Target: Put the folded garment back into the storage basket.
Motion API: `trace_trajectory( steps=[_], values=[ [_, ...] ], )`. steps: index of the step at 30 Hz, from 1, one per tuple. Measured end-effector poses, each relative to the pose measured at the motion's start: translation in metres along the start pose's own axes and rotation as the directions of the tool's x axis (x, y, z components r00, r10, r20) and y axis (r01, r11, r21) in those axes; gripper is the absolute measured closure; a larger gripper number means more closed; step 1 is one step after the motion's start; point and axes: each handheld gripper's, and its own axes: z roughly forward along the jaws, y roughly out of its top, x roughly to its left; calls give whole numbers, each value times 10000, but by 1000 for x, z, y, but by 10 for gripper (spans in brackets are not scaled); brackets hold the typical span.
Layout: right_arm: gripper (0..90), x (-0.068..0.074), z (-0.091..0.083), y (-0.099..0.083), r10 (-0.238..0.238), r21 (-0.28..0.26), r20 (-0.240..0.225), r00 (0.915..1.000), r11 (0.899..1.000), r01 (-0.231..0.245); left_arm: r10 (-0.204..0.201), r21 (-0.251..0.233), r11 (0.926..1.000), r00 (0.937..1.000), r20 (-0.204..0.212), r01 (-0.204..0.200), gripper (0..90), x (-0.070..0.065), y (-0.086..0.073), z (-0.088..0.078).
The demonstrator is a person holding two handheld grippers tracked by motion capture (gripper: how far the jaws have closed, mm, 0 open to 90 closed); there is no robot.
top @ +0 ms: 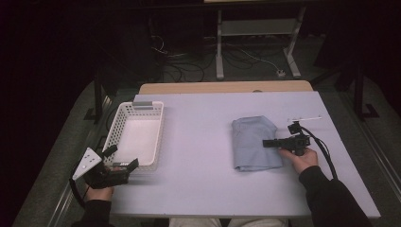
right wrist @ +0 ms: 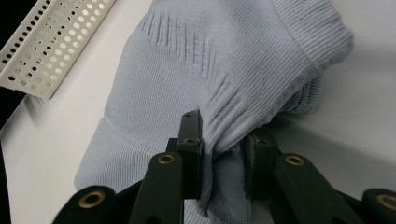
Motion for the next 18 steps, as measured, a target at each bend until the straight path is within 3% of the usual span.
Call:
trace_trajectory(
  steps=[5, 18],
  values=[
    [723, 7, -3, 0, 70, -205, 138, 9999, 9998, -67, -3, -6, 10000, 10000, 19, 3, 0, 0, 0, 0],
    [734, 25, -18, -1, 48, -729, -389, 9992, 9973, -76, 28, -56, 10000, 10000, 37, -28, 0, 0, 1, 0]
  ],
)
